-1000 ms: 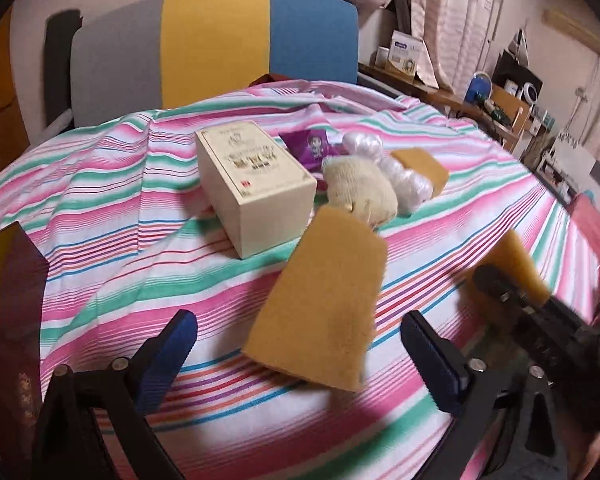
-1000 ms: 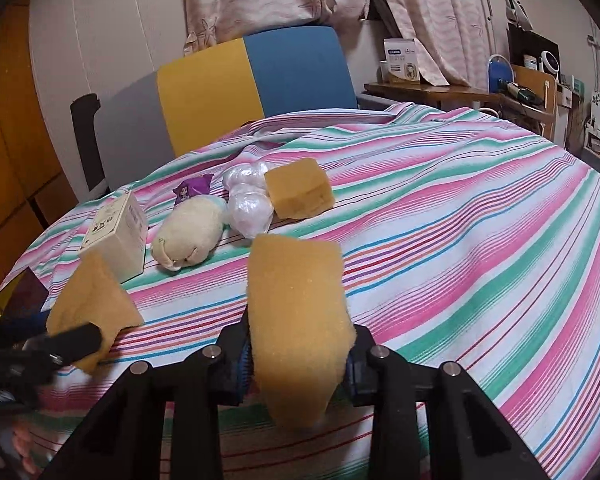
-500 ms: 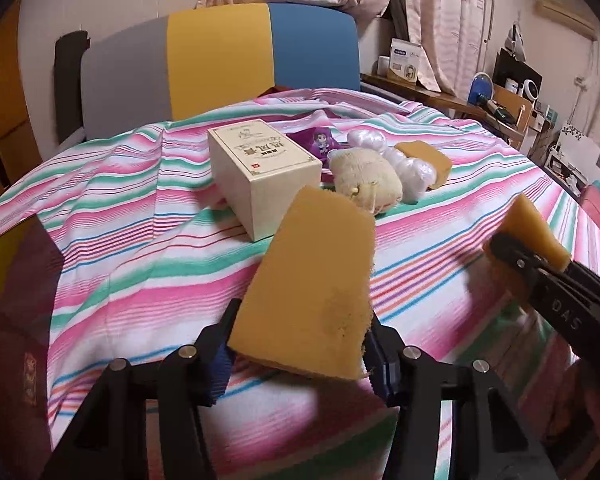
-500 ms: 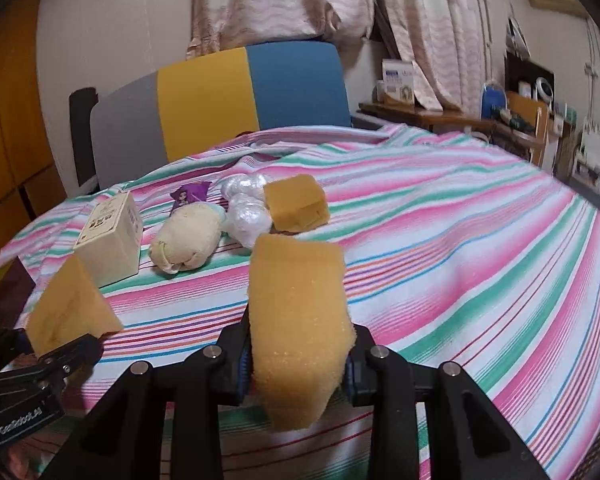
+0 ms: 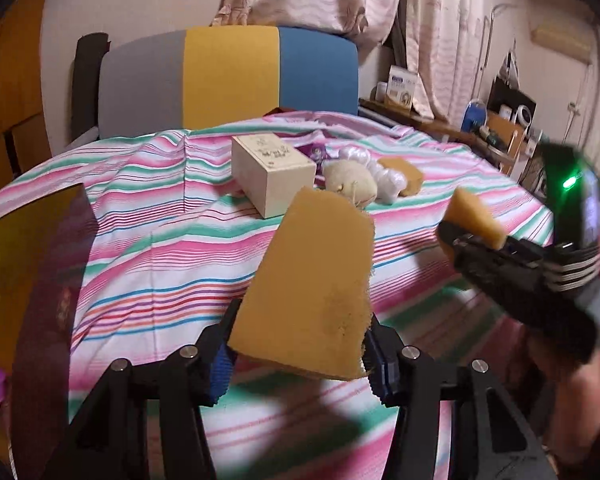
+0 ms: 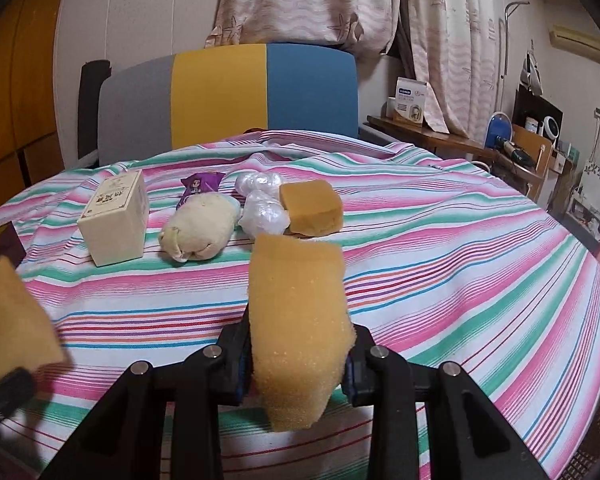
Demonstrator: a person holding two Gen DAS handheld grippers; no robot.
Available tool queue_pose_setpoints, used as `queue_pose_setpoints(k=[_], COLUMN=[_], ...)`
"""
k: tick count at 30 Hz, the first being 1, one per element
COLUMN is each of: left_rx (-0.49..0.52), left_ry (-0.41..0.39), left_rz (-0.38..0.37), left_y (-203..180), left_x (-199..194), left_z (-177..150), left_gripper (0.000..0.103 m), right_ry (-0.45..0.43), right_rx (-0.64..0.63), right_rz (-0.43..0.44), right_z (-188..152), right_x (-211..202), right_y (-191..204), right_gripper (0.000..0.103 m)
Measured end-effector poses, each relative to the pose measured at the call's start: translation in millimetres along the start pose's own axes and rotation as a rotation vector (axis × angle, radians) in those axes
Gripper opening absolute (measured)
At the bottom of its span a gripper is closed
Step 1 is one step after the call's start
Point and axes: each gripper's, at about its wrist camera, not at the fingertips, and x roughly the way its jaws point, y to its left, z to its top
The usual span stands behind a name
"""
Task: Organize objects
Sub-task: 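Carry the sponge into the gold tray and open the left tool while the right tool carries its sponge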
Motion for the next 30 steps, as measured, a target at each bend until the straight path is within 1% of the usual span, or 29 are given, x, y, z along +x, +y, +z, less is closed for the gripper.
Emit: queue_pose_setpoints(k=[7,11,16,20,25,30], left_rx=[-0.02,-0.07,-0.149,-0.204,-0.264,-0.332], left_ry=[-0.045,-0.065,-0.093,-0.097,-0.074,-0.067], left_rz=[0.006,0.014,0.032,0.065,0.104,0.14], left_y=[12,28,51,72,98,127], left_x=[-41,-67,-94,-105,-111,-115], left_z=[-3,-7,-8,-10,-16,-20], left_gripper=[0.055,0.055,0.055,0.055,0.055,0.055], right_ry=[-0.025,-0.032,-0.029,-0.034,-0.041,-0.044], right_rx=[-0.068,-0.11,-0.103,-0.094,-0.092,-0.104], right_rz=[-0.028,-0.025,-0.023,-0.027,-0.024,-0.028], right_z=[-1,-2,-1,-2,-2,-3], right_x=[-6,-8,-8,-10,-11,-12], right_y=[12,20,17,16,17,19], right_gripper=[0.033,0.033,0.033,0.033,0.033,0.033])
